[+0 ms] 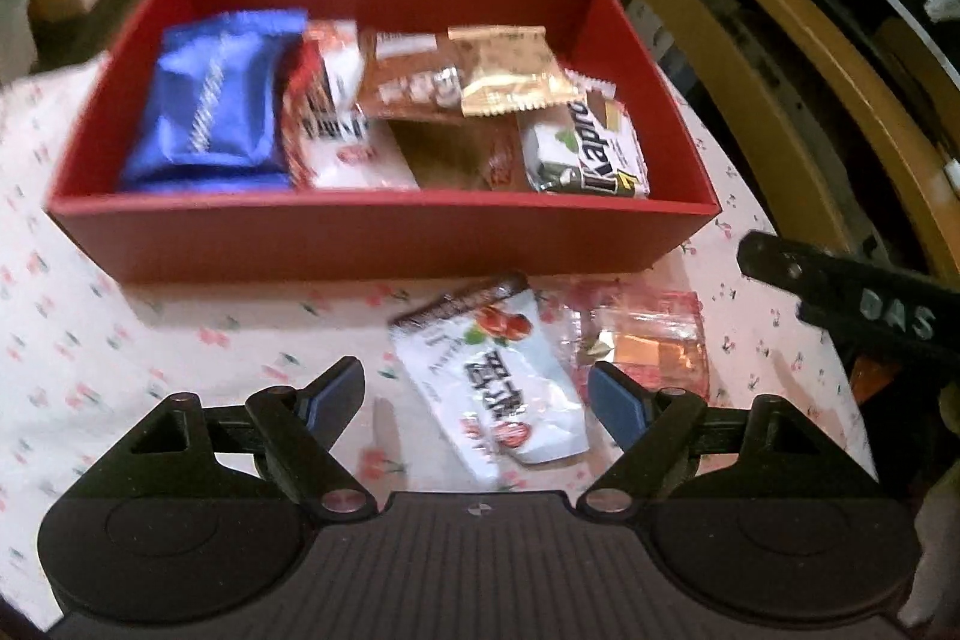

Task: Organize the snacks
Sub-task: 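Move both grippers back to the white jerky bag and clear pastry pack, then grasp the white jerky bag with the left gripper while the right gripper grasps the clear pastry pack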

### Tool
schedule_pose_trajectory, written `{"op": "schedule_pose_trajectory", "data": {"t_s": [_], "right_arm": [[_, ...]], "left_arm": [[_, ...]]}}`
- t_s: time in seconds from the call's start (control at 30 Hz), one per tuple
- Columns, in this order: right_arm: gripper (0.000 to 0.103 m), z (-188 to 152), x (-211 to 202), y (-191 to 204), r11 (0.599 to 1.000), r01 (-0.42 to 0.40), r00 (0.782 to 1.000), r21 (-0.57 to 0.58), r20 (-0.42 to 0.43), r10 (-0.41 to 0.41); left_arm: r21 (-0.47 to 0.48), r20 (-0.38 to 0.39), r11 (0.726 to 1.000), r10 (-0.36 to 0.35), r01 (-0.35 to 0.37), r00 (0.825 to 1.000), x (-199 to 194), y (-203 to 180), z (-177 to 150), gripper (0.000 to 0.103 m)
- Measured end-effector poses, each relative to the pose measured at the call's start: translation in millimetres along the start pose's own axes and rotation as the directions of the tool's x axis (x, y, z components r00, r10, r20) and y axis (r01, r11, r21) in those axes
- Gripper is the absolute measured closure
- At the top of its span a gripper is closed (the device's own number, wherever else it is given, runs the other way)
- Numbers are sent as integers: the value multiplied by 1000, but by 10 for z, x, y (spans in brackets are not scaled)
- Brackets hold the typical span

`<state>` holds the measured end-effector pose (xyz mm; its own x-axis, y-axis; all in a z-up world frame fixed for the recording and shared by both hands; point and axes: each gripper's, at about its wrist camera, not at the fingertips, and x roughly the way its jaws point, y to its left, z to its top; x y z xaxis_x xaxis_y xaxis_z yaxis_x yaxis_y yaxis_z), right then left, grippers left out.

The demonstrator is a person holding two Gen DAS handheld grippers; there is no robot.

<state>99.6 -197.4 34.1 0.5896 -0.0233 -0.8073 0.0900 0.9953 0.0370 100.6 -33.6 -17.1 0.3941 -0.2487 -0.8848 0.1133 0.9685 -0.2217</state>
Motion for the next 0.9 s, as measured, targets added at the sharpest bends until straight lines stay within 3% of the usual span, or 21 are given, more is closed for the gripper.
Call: {"op": "schedule_pose_trajectory", "data": {"t_s": [0.2,0.33,0.4,0.57,0.77,0.9], "right_arm": [[24,-32,51,-54,999,-35,999,3,-30,36],[24,-49,93,-57,999,-41,998,-5,-48,40],[24,-57,137,-87,999,-41,997,7,-63,41],[24,-83,240,-76,999,-48,993,21,-103,50],[20,-116,362,50,997,-71,987,20,-144,74],[17,-118,512,85,995,-84,978,51,-186,92]], "left_arm": [[-53,-34,998,17,-19,999,261,-127,-21,17],[-62,-12,998,29,-30,999,270,-115,-32,21],[-50,-11,998,39,-39,999,237,-79,-22,31],[-19,-35,999,35,-36,999,161,50,-68,38],[52,-76,997,52,-48,996,67,193,-124,39],[28,-84,999,31,-29,996,58,278,-121,39]]}}
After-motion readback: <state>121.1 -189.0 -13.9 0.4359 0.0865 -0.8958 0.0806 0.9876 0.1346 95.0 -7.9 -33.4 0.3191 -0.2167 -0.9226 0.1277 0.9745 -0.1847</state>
